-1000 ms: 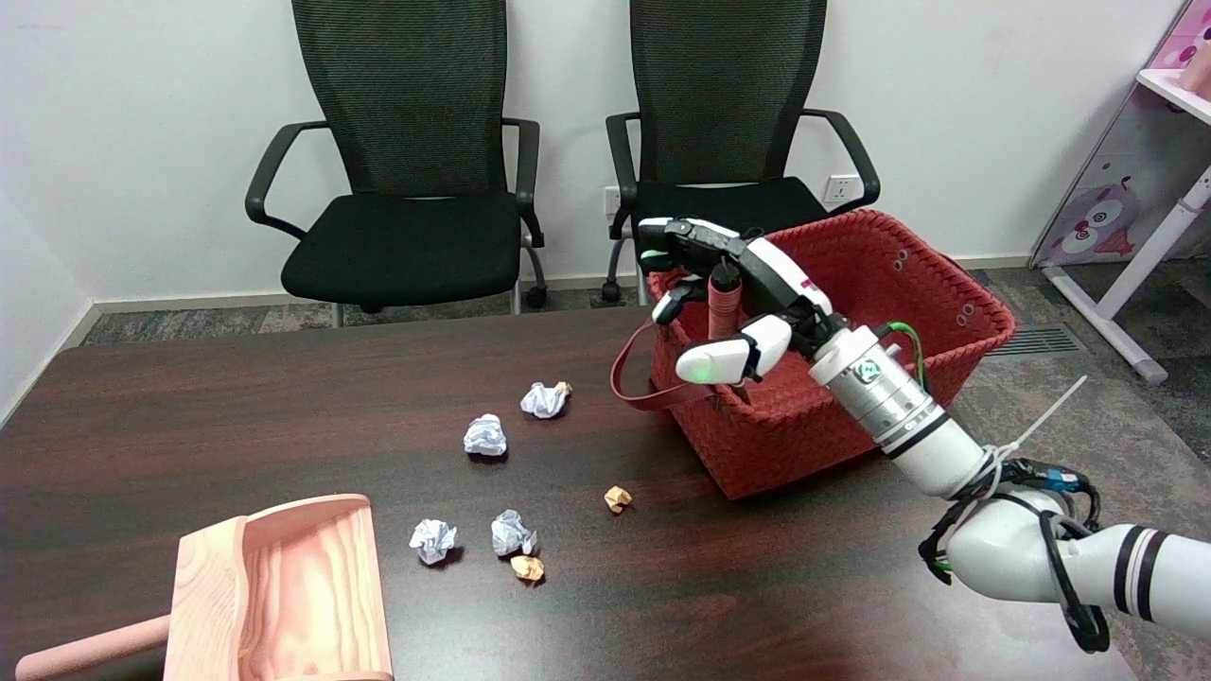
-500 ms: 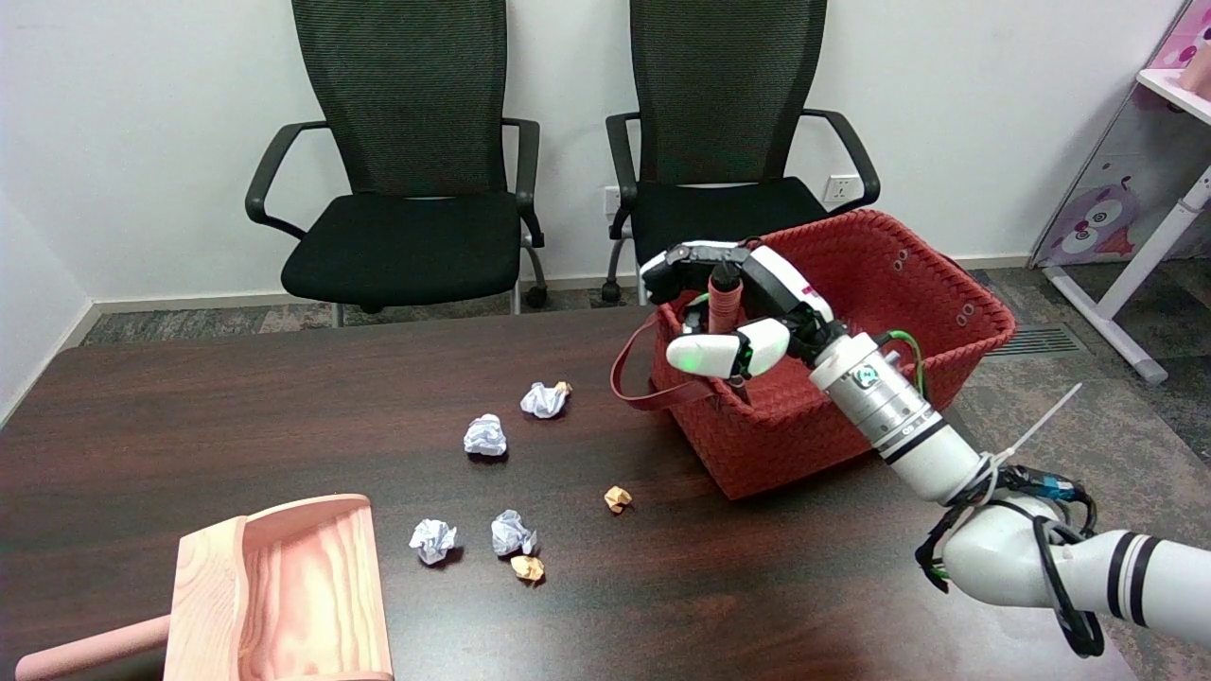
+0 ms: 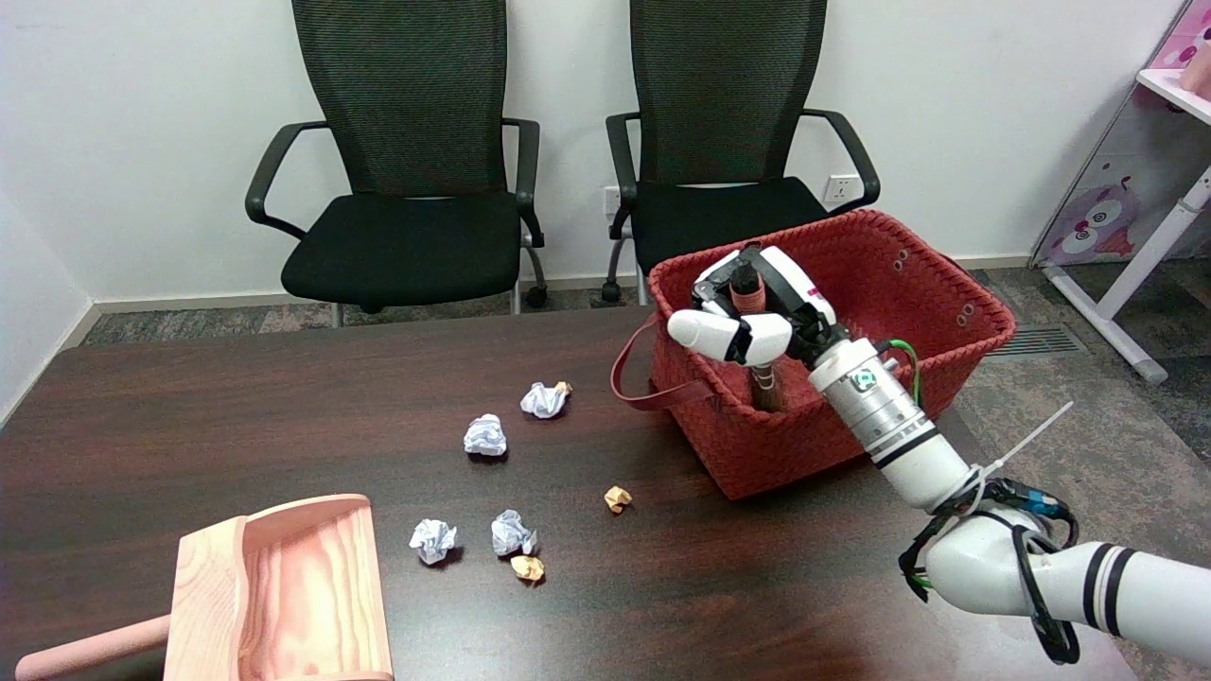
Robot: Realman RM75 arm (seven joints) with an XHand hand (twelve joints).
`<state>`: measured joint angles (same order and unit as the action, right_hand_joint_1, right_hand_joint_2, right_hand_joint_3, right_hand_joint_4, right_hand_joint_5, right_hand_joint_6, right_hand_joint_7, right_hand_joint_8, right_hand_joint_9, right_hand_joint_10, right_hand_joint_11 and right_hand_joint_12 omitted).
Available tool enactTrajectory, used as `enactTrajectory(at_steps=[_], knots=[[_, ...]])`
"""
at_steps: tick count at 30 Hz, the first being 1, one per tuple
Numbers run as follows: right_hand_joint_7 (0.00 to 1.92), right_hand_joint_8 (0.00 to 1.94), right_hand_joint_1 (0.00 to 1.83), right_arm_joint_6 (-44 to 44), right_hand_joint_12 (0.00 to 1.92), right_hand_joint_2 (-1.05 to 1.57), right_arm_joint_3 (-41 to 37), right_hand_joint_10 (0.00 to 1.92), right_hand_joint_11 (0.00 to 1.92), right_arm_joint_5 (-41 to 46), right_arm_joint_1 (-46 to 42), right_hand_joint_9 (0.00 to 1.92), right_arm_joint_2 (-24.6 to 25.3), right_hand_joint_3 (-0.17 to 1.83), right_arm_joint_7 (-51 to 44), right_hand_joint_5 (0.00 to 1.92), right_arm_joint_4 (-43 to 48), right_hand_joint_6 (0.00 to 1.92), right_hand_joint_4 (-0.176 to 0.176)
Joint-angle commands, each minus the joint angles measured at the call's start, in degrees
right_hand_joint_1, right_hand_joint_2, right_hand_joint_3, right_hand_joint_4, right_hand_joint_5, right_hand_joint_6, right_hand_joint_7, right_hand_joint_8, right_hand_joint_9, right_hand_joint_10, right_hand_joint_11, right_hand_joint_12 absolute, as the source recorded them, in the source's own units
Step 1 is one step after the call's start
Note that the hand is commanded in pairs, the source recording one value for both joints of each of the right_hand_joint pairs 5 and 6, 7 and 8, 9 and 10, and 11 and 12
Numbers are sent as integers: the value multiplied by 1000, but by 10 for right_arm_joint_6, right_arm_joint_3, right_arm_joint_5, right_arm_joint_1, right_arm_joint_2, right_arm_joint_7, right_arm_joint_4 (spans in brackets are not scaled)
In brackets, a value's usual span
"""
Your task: Pick up the broom by its handle.
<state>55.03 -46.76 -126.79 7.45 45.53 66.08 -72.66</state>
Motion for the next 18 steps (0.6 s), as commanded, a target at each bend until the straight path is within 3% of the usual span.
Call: enactTrajectory(at_steps=[1,3,4,5,13,15,18], knots=[[1920,1920,790,13,1920,234,-2,1872,1920,16,4,1872,18,745,-3,1920,12,1920,176],[1920,1920,800,14,1920,256,-3,1920,1920,16,4,1920,18,738,-3,1920,8,1920,172],[1920,1920,805,14,1920,271,-6,1920,1920,16,4,1920,18,731,-3,1920,5,1920,108],[1920,1920,804,14,1920,304,-9,1920,1920,16,3,1920,18,717,-3,1920,3,1920,14],[1920,1920,914,8,1920,600,-34,1920,1920,31,-12,1920,-1,841,-45,1920,-56,1920,2],[1920,1920,938,5,1920,665,-38,1920,1920,55,-19,1920,-12,887,-68,1920,-82,1920,24],[1920,1920,964,4,1920,824,-40,1920,1920,91,-27,1920,-25,948,-113,1920,-118,1920,21]])
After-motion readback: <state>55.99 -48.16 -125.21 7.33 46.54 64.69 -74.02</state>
